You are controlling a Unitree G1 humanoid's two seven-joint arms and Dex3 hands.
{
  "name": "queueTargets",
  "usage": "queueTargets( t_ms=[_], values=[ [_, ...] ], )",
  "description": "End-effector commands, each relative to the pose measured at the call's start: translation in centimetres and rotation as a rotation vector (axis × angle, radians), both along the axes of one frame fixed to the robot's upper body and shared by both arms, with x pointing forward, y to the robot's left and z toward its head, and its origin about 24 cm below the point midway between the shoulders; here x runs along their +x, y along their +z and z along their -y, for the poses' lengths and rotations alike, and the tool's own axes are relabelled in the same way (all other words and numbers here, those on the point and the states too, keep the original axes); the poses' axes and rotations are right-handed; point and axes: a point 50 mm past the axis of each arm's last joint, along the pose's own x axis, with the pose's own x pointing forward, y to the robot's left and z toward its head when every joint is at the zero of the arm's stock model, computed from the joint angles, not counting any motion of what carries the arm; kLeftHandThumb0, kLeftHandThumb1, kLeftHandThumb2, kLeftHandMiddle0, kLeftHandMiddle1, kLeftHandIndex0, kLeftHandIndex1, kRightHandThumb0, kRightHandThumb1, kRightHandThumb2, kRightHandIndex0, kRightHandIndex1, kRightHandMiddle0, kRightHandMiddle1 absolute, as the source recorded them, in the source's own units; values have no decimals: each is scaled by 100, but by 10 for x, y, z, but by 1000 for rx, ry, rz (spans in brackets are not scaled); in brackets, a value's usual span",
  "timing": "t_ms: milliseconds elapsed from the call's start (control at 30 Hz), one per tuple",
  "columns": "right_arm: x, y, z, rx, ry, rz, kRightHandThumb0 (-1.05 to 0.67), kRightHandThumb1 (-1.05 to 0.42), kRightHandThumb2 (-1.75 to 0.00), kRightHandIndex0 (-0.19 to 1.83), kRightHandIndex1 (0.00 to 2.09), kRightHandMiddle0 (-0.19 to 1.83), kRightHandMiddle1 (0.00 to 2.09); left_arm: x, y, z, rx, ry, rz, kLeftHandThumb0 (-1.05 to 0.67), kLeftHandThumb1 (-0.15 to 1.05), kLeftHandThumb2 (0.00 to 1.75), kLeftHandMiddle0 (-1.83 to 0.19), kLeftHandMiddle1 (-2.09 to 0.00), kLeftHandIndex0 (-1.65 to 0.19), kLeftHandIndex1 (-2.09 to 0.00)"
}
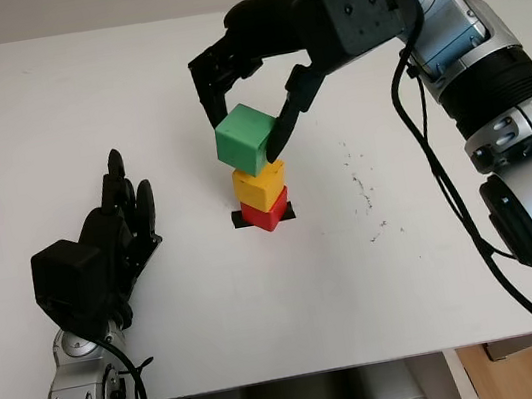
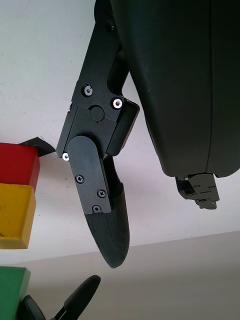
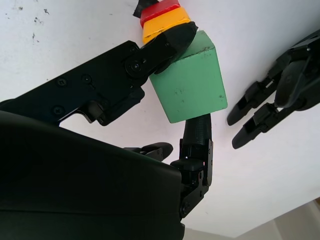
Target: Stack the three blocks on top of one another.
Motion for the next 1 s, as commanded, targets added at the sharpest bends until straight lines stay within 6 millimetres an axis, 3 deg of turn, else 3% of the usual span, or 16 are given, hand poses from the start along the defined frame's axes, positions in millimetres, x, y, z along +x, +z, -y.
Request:
queueTargets(
  t_ms=[0, 967],
  values=[
    [1, -2, 0, 8, -2, -6, -52, -91, -5, 44, 0, 45, 156, -4, 0, 0, -1, 2, 6, -85, 105, 66, 19, 0, 19, 0],
    [4, -10, 6, -30, -38, -12, -48, -91, -5, 43, 2, 42, 156, -5, -1, -1, 3, -4, -3, -85, 105, 66, 19, 0, 19, 0]
  ],
)
